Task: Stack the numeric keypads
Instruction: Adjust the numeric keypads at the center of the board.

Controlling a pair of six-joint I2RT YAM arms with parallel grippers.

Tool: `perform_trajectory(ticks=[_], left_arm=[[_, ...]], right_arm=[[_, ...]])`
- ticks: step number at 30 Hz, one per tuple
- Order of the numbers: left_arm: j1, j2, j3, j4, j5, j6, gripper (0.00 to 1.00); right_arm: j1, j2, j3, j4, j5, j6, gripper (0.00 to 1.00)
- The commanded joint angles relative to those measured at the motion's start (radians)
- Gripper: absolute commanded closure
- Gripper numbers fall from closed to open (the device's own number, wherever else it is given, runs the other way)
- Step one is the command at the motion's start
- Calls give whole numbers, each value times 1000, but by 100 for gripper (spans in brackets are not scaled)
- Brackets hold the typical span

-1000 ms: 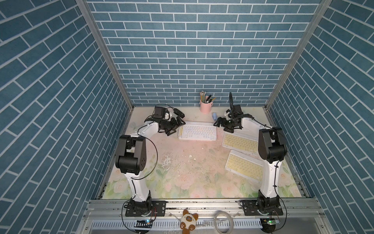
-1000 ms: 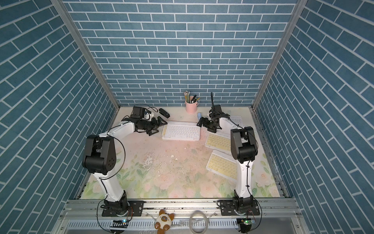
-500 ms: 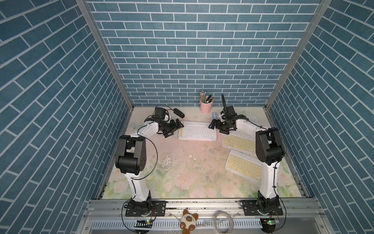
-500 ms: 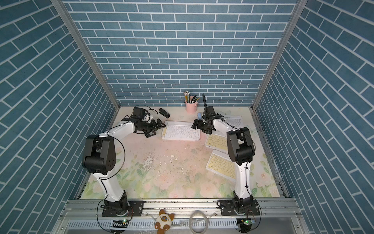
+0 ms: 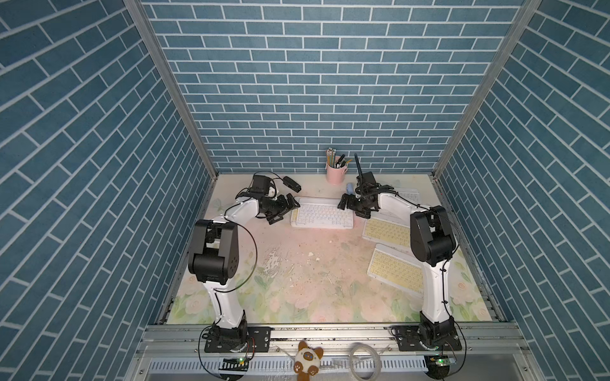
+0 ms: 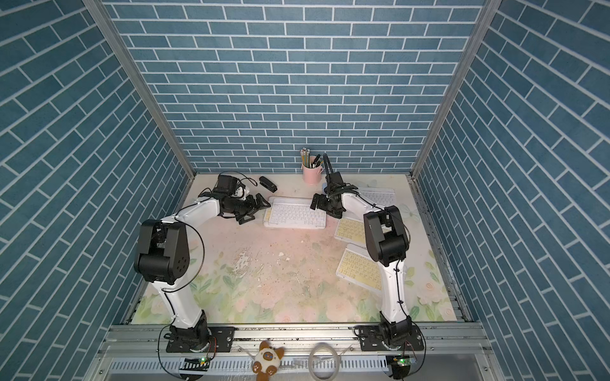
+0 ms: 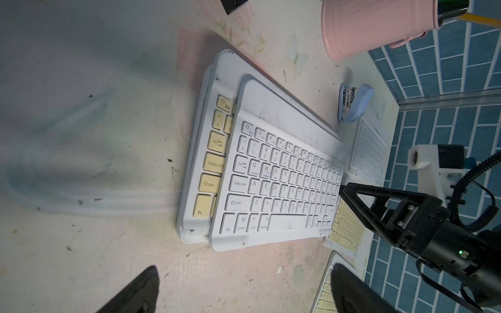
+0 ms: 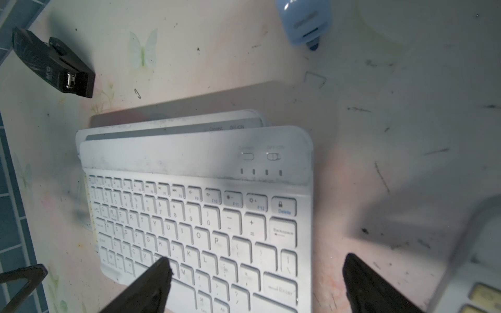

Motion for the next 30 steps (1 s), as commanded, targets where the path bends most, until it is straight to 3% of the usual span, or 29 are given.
perform_trajectory(ticks=[1, 30], left_arm=[[-3, 19, -2, 8, 12, 2, 0], [-3, 22, -36, 70, 56, -44, 0]], right_arm=[[15, 15, 28, -45, 53, 48, 1], [77, 108, 169, -133, 164, 165, 1]])
